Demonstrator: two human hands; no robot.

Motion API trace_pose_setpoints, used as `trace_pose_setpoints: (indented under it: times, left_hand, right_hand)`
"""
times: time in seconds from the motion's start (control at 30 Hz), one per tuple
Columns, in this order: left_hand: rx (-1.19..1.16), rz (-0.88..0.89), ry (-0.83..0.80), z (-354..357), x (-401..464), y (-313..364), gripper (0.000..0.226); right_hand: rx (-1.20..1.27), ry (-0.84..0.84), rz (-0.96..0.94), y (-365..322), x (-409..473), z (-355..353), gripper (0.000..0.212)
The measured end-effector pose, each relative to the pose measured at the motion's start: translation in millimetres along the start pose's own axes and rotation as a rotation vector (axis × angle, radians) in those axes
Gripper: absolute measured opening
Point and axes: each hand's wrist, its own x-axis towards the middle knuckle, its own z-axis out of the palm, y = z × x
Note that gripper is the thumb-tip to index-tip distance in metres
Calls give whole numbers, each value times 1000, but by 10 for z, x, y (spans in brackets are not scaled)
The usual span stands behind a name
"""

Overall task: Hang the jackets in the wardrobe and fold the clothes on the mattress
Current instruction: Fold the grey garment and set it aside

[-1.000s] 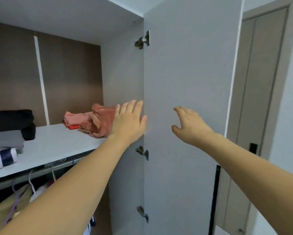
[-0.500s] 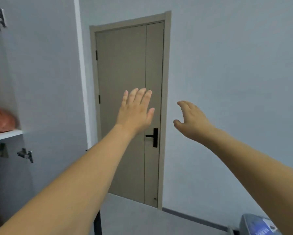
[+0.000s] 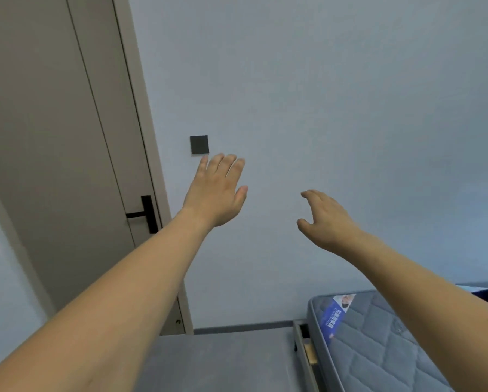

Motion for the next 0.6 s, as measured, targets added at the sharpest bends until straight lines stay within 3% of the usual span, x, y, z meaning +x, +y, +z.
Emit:
trace_pose_setpoints:
  times: [0.17, 0.3, 0.6]
  left_hand:
    - [-166, 12, -63, 916, 814, 369, 60]
    - [-386, 3, -143, 1611, 1359, 1051, 61]
    - [-401, 301, -282, 2782, 2146, 2817, 60]
  right_hand:
    - [-54, -15, 172, 925, 401, 169, 64]
    - [-75, -20, 282, 1719, 495, 328, 64]
    - [-30, -67, 575, 3697, 255, 582, 63]
